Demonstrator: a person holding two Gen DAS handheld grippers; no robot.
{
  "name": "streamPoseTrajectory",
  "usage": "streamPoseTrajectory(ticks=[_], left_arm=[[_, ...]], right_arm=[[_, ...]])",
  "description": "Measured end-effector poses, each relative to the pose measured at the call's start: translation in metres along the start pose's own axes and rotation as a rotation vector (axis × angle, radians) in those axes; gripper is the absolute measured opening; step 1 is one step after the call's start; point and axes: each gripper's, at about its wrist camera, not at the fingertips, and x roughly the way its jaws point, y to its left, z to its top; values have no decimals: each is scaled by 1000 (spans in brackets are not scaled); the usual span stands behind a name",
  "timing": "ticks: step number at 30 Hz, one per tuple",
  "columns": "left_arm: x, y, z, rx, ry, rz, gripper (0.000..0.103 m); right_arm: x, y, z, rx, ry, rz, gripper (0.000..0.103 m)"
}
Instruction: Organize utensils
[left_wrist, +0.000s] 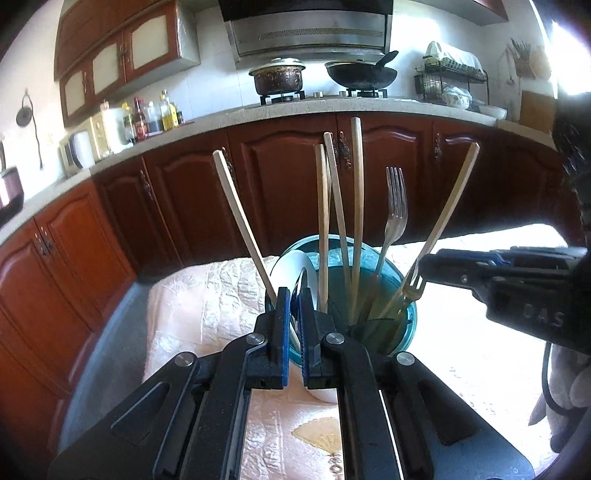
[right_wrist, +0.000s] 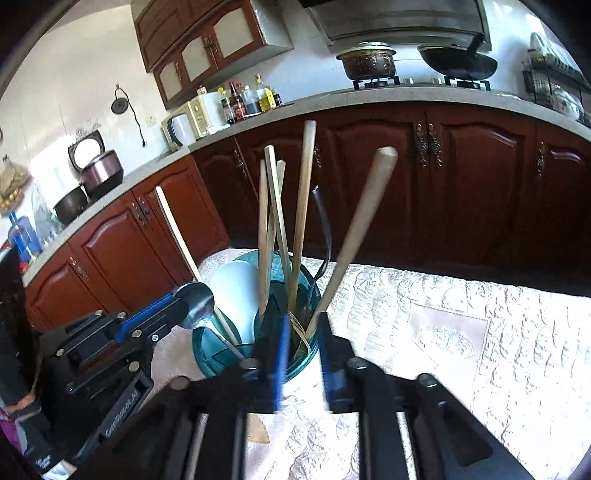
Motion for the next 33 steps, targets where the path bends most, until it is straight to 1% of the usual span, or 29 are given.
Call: streamPoseTrajectory(ticks=[3, 5, 7, 9, 11, 12, 13, 14, 15, 19, 21, 24, 26, 33], left_arm=[[-2, 5, 1, -29, 19, -24, 7], [-3, 9, 2, -50, 35, -45, 16], [-8, 13, 2, -77, 45, -72, 36], [-17, 16, 3, -99, 39, -91, 46], [-26, 17, 5, -107, 36, -93, 48], [-29, 17, 6, -111, 38, -95, 51], [-31, 18, 6, -118, 45, -102, 57], [-33, 18, 7, -124, 48, -108, 59], [-36, 19, 8, -133, 51, -112, 61], [-43, 19, 10, -143, 57, -98, 61], [-46, 17, 10, -147, 67, -89, 61], [-49, 17, 10, -154, 73, -76, 61], [-51, 19, 10, -162, 79, -75, 61], [-57, 26, 11, -179, 86, -38, 61]], right_arm=[[-10, -4, -2, 25, -11, 8, 21], [-17, -4, -4, 40, -17, 12, 21], [-23, -4, -6, 48, -19, 10, 21], [-31, -3, -8, 51, -27, 3, 22], [-36, -1, -8, 48, -33, -14, 25], [-38, 1, -9, 48, -33, -26, 27], [-39, 2, -10, 49, -33, -34, 27], [-41, 4, -11, 51, -31, -39, 28], [-42, 6, -13, 51, -28, -40, 28], [-43, 16, -17, 36, -14, -75, 28], [-42, 21, -19, 33, 2, -93, 33], [-44, 27, -20, 43, 1, -97, 33], [-46, 31, -21, 41, 0, -116, 34], [-50, 31, -22, 64, 9, -142, 37]])
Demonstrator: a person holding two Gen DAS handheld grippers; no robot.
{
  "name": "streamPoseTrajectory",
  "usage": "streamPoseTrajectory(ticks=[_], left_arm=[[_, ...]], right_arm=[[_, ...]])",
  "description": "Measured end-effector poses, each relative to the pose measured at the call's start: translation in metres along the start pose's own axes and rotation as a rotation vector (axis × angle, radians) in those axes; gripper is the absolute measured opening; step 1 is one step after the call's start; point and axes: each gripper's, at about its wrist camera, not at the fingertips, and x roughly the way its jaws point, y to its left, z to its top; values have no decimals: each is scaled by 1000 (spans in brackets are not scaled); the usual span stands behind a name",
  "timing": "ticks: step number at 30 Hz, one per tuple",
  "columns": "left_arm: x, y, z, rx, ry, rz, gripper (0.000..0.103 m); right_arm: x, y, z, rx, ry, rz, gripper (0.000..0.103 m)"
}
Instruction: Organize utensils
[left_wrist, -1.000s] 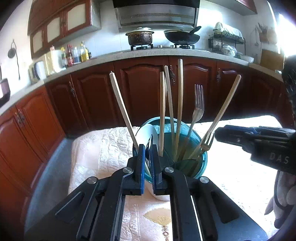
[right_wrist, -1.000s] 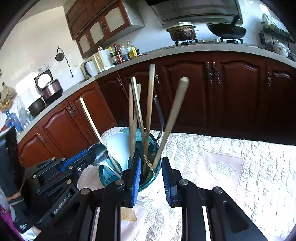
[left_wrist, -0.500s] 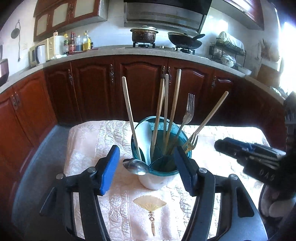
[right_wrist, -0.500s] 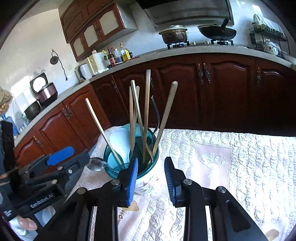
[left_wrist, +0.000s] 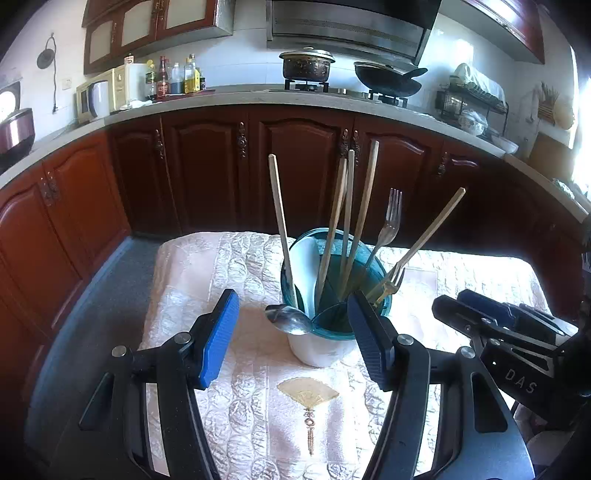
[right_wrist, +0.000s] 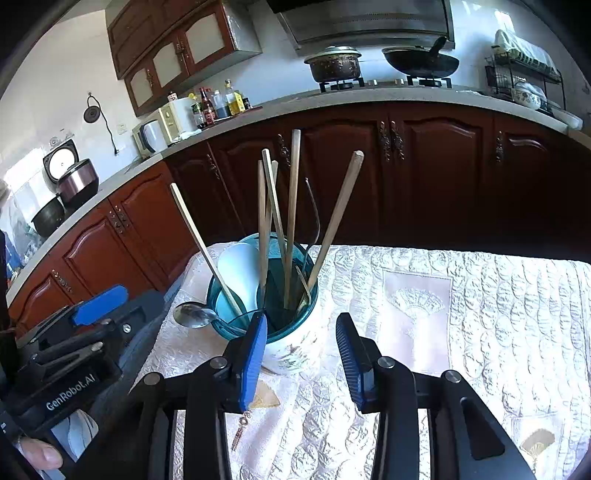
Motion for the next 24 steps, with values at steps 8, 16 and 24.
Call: streamPoseTrajectory(ticks=[8, 16, 24], left_arm=[[-3, 2, -2, -1, 3, 6, 61], [-4, 2, -1, 11, -3, 16, 61], [-1, 1, -3, 21, 0, 31, 61]], right_arm=[[-4, 5, -3, -17, 2, -22, 38], [-5, 9, -1, -34, -4, -33, 41], [-3, 8, -1, -32, 0, -34, 41]])
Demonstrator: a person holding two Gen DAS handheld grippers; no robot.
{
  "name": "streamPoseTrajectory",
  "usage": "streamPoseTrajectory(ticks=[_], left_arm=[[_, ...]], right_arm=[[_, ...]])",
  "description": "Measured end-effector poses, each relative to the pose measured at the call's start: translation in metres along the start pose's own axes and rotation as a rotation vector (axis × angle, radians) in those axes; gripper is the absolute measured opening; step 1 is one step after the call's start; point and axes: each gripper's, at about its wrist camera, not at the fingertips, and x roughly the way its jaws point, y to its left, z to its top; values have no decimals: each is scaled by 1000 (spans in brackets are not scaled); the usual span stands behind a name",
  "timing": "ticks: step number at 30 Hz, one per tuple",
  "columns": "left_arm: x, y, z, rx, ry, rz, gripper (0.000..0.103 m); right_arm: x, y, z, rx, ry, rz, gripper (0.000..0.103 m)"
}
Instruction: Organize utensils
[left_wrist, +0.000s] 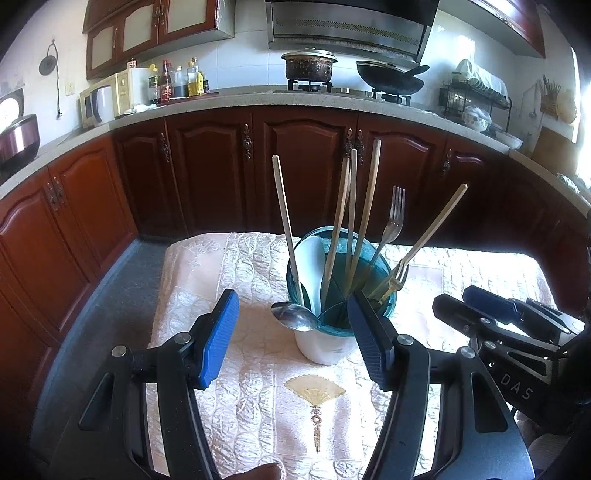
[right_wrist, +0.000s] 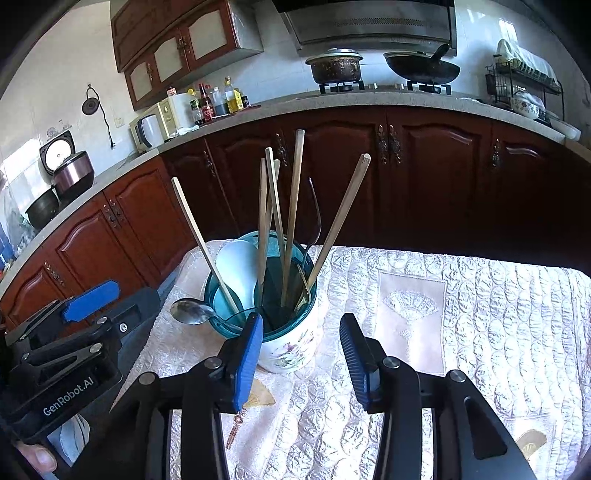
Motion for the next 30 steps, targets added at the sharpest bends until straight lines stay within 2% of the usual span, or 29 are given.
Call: streamPoseTrajectory(ticks=[30], left_arm=[[9, 2, 1, 3, 4, 42, 61]], right_arm=[[10, 3, 0, -21, 23, -4, 42]])
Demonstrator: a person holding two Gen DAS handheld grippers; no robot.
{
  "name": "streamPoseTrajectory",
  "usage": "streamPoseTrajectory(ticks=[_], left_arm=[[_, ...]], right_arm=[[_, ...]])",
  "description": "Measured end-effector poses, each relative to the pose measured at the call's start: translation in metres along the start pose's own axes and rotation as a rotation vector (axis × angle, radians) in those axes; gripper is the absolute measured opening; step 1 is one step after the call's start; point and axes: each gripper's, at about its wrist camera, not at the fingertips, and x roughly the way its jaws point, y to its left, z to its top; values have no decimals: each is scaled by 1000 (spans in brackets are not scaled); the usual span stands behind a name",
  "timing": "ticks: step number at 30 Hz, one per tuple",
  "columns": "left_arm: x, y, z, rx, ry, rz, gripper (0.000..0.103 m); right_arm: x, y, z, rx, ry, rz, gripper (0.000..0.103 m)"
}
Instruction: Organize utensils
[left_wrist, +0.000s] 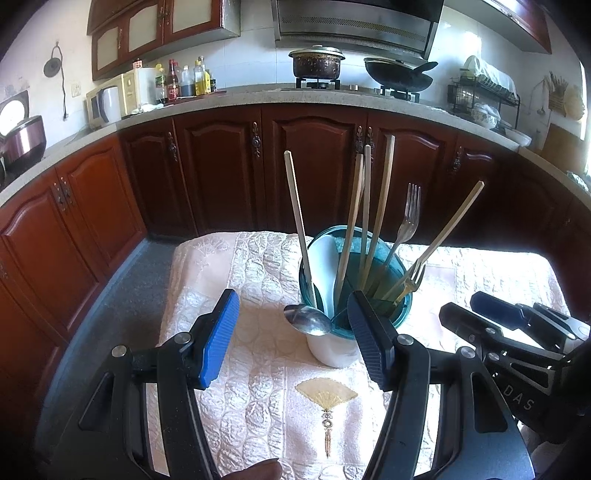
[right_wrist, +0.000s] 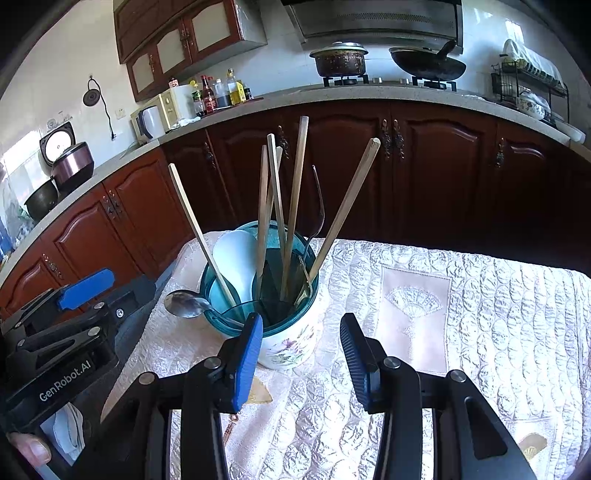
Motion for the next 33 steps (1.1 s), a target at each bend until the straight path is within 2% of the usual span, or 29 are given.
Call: streamPoseTrajectory(ticks=[33], left_arm=[[-2, 0, 7, 18, -18, 31, 61]], right_arm=[[7, 3, 5, -3, 8, 6, 42]])
